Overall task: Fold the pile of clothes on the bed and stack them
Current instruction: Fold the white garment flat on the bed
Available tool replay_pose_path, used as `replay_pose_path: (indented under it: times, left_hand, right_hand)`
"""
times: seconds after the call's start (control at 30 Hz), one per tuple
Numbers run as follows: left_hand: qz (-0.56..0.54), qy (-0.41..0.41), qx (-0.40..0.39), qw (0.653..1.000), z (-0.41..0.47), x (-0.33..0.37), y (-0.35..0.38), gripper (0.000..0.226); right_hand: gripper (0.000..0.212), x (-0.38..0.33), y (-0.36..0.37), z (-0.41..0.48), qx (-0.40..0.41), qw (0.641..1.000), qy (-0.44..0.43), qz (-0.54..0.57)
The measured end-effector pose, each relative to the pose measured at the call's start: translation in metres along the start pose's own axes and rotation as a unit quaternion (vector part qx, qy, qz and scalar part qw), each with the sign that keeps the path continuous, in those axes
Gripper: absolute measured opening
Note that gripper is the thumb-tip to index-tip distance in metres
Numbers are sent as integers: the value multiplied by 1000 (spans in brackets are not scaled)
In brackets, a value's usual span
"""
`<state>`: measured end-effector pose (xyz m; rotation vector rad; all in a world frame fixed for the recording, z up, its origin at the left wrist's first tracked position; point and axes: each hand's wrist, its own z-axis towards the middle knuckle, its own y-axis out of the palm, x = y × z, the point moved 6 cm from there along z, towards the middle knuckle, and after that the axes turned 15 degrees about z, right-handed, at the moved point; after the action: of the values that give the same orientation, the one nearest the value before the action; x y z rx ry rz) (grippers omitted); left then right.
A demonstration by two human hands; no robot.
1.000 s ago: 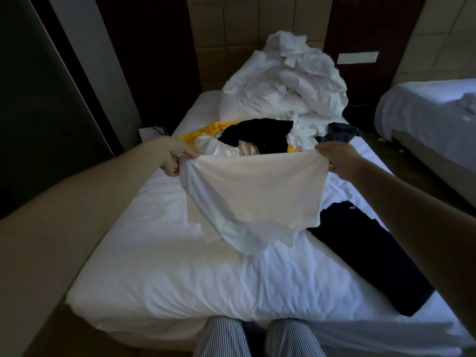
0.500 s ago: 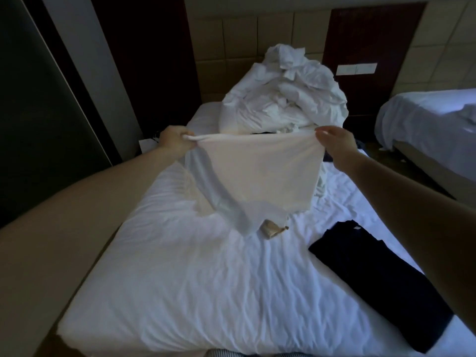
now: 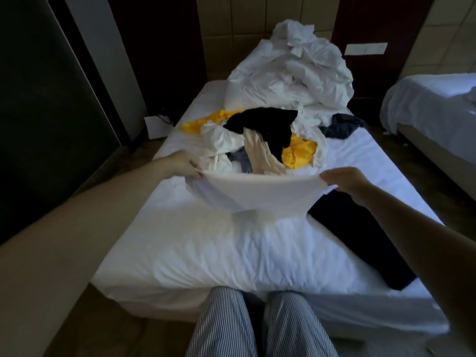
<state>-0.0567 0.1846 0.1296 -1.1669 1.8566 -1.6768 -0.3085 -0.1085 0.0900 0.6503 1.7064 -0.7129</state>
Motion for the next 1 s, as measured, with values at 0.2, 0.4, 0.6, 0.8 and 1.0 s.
replay_pose_path:
  times: [0.2,0.4,0.6,0.8,1.0]
  left_hand:
    - [103,-16,-220,970,-48,-40,124,10]
    - [1,-52,-170,984,-43,-53,141,18]
    - [-62,-67,-80,993,5,-50,116,13]
    - [-75,-92,-69,991,75,-52,107,13]
    - [-107,-112,-51,987,151,-54,116,12]
  right_hand:
    - [13,102,5,-47,-79,986,121,-84]
    - [6,122,18,-29,-31,998,60,-12]
    - [17,111,31,8,16,999,1,44]
    - [20,92,48,74,31,999,-16,-4]
    - [14,101,69,149,45,999,-18,-13]
